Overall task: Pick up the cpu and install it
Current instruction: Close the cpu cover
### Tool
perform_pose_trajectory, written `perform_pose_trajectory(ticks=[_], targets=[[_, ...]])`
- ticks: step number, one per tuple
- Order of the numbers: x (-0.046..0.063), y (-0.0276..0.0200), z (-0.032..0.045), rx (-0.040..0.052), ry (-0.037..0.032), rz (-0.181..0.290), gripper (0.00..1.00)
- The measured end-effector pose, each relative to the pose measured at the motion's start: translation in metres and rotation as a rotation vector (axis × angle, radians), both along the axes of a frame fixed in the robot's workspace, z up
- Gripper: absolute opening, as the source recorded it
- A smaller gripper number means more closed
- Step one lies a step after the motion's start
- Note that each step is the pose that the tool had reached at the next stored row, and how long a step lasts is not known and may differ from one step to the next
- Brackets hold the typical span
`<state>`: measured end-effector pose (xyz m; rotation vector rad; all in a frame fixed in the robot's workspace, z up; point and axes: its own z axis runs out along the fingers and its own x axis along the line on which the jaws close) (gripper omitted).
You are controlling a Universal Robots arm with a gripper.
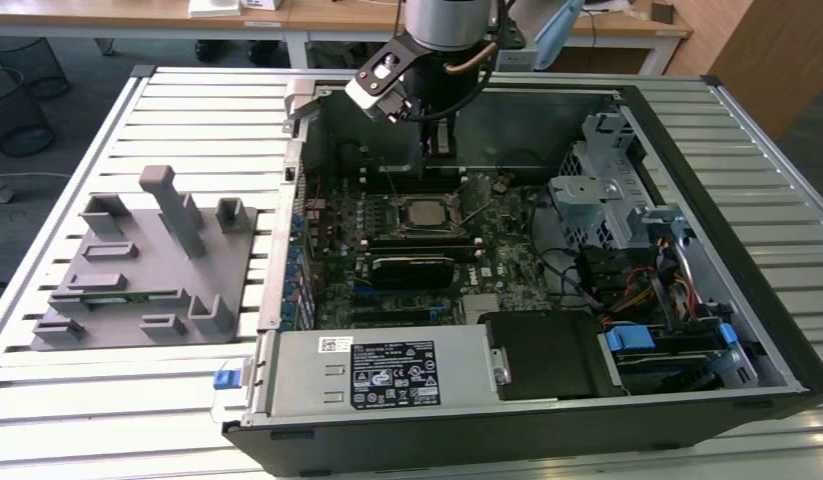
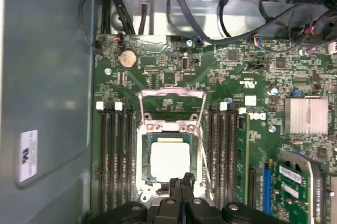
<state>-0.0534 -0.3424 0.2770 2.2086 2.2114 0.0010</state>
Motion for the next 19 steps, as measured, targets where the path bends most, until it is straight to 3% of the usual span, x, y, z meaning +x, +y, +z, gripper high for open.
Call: perform_pose_trajectory(ticks=[4, 13, 19], targets=[[0.004, -0.0025, -0.0001, 0.0001, 0.0008, 0.000, 0.11], [0.035, -0.0026, -0.0003, 0.0000, 0.0022, 0.000, 0.11], [0.047, -0.0025, -0.0012, 0.0001, 0.0030, 0.000, 0.11]])
